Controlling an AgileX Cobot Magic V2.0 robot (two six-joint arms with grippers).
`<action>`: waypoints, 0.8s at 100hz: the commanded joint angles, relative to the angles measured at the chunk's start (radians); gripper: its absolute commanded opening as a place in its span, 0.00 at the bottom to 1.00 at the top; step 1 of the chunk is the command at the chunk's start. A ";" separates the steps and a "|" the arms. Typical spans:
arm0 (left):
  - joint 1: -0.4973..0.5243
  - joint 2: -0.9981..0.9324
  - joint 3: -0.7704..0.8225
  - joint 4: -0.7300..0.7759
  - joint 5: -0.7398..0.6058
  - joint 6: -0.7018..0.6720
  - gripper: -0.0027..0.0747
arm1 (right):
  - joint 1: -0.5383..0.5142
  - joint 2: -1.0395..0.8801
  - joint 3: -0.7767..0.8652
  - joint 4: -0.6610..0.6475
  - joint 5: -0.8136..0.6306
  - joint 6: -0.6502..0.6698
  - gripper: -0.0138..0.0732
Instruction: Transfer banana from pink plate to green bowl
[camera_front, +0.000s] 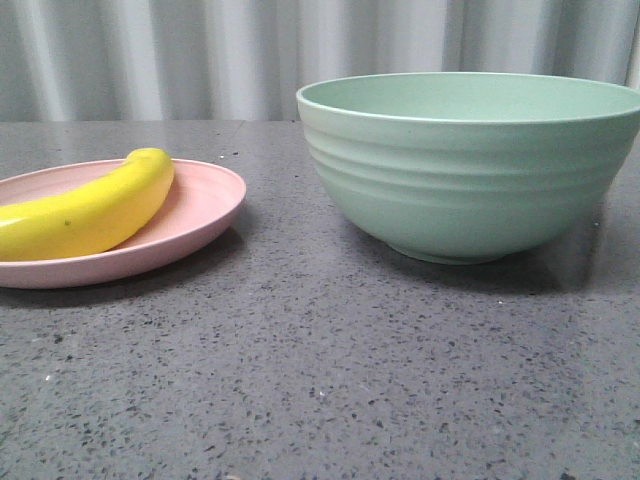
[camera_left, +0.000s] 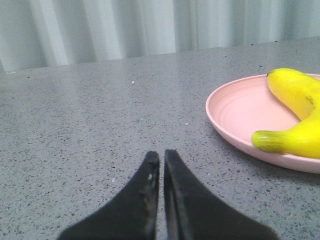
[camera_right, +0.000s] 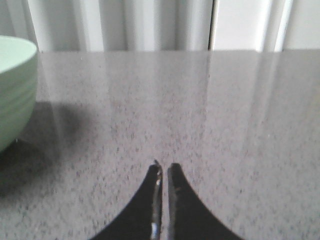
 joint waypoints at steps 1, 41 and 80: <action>0.002 -0.028 0.010 -0.005 -0.088 0.001 0.01 | -0.006 -0.022 0.020 -0.010 -0.171 -0.002 0.08; 0.002 -0.028 0.010 -0.005 -0.088 0.001 0.01 | -0.006 -0.022 0.020 -0.010 -0.126 -0.002 0.08; 0.002 -0.028 0.010 -0.005 -0.087 0.001 0.01 | -0.006 -0.022 0.020 -0.010 -0.126 -0.002 0.08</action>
